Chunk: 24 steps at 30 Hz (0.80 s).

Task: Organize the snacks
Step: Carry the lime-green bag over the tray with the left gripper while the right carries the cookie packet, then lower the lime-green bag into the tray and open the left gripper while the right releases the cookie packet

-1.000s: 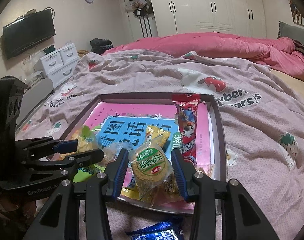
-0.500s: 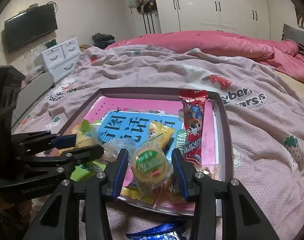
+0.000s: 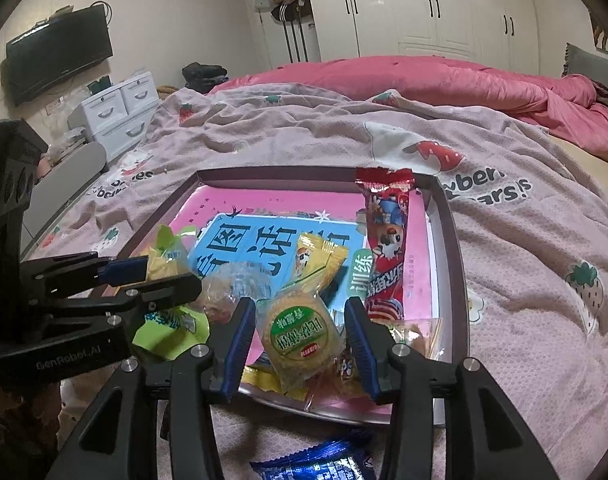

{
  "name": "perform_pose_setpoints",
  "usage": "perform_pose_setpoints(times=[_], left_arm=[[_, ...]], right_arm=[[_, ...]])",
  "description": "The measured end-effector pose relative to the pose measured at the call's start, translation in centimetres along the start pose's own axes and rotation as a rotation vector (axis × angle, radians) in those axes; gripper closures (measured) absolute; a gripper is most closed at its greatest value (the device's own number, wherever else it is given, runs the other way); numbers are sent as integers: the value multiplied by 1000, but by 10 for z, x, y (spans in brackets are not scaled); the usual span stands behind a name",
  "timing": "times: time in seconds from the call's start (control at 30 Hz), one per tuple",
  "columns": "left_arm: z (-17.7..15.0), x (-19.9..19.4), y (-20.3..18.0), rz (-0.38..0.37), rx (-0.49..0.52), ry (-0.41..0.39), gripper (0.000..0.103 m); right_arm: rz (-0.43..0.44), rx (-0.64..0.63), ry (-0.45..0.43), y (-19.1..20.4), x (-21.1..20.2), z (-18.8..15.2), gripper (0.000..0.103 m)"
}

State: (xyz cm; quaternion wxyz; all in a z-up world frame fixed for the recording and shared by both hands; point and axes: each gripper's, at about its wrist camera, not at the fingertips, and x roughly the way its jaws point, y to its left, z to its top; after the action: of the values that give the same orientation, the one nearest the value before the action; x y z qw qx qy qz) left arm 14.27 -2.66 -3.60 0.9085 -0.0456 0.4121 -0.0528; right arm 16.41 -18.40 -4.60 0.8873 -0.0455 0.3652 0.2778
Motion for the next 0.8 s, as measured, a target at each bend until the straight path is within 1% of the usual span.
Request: perform_pose_setpoints(times=[0.43,0.8], left_arm=[[1,0,0,3,2,2,63],[1,0,-2,-12,-1,5,62]], right_arm=[[23,18,-14,-2,-4,0,55],[15,33,-18,-6,-9,0,55]])
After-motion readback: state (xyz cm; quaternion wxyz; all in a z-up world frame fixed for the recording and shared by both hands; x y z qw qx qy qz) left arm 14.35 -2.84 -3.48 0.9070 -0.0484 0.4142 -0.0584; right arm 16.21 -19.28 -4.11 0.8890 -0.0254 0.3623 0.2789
